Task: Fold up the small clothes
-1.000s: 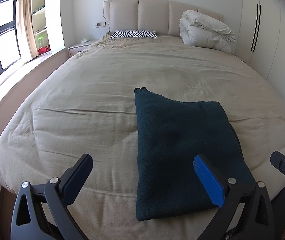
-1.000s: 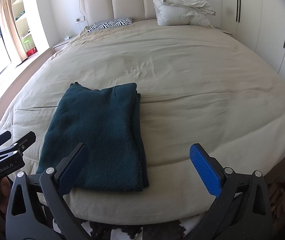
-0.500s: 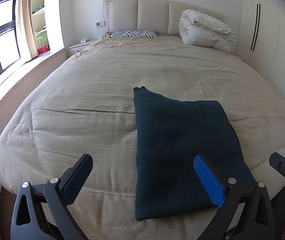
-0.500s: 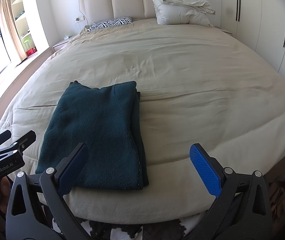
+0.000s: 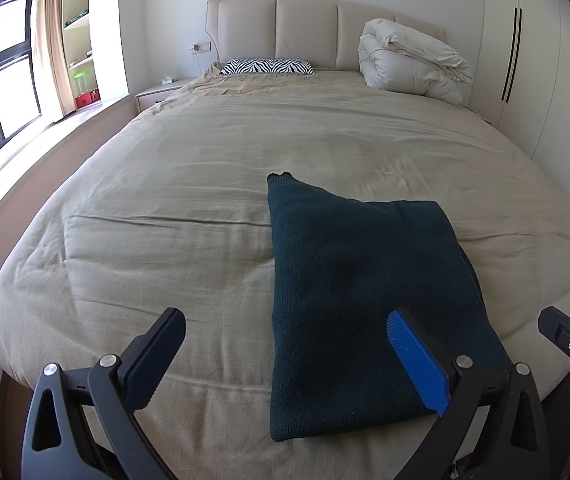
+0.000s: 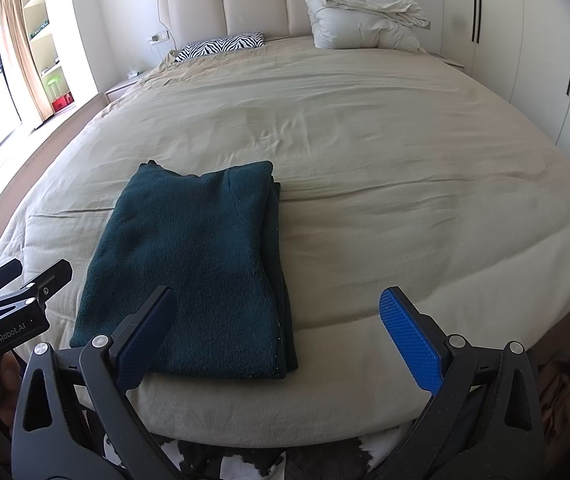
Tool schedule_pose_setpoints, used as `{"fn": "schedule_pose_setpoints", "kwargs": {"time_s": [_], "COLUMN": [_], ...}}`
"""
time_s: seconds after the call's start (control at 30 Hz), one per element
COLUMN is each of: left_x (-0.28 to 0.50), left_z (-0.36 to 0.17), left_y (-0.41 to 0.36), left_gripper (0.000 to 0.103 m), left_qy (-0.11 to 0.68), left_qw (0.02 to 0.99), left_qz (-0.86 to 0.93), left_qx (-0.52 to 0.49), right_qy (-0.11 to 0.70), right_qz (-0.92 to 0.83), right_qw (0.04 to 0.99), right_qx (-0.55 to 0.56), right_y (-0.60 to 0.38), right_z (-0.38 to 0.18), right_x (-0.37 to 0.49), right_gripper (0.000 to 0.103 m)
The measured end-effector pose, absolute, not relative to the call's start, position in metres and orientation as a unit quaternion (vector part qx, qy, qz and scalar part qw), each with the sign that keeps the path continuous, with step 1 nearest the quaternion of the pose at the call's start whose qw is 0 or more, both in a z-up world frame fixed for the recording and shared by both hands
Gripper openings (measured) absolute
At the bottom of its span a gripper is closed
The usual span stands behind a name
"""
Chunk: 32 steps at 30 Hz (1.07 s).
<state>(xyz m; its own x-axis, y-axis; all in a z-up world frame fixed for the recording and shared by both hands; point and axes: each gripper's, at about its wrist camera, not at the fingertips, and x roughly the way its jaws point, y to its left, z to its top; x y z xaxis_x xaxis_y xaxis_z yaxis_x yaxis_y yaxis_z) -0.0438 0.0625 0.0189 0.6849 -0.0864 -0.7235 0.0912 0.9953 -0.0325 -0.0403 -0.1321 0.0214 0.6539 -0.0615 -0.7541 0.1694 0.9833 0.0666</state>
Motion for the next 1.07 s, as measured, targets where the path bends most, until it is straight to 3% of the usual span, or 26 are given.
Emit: {"fn": "schedule_pose_setpoints", "kwargs": {"time_s": [1.07], "left_x": [-0.0389], "left_z": [0.0129], "left_y": [0.0698], "left_gripper": [0.103], "left_qy": [0.405], "left_qw": [0.913], "left_qz": [-0.045], "left_qx": [-0.003], "right_qy": [0.416], "right_qz": [-0.062], "right_qw": [0.905], "right_qx": [0.065], "right_y": [-0.1340], "right_z": [0.0152], "right_x": [-0.0412], "right_gripper": [0.103]}}
